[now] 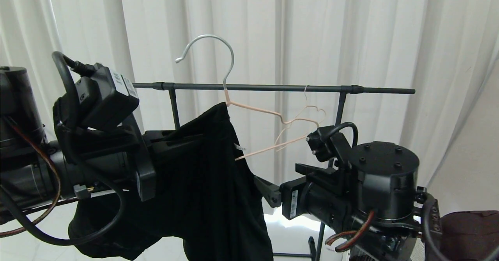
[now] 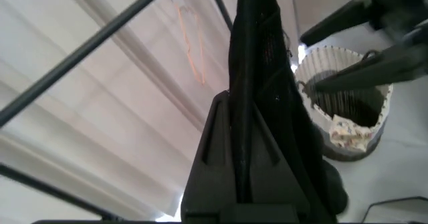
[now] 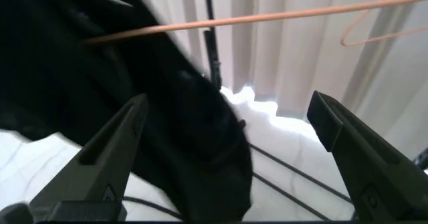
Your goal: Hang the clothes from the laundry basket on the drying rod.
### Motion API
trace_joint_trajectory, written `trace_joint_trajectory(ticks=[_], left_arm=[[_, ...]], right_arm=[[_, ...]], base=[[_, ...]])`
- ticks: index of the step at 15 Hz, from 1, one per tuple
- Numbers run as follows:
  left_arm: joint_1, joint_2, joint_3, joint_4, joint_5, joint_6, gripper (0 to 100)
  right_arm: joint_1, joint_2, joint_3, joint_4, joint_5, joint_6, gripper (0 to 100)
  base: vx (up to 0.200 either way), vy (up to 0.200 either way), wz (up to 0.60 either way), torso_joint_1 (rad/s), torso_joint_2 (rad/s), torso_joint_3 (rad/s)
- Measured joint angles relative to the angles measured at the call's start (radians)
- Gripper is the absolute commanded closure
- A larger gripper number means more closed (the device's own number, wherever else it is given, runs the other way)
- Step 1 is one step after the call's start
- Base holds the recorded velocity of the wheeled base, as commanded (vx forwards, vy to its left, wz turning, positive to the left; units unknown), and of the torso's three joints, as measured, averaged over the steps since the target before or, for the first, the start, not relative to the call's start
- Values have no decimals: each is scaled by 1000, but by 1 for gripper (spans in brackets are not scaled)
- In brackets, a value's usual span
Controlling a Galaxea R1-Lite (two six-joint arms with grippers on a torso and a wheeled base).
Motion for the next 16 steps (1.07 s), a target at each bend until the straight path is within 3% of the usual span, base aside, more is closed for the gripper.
trace_joint_trajectory(ticks=[9, 16], left_arm=[[-39, 1, -15, 0, 2, 1, 100], [-41, -7, -15, 0, 2, 1, 100]], right_arm=[[-7, 71, 13, -1, -83, -7, 0], [-27, 62, 144, 1, -131, -77, 0]], base=[[0, 0, 0, 0, 0, 0], [0, 0, 0, 0, 0, 0]])
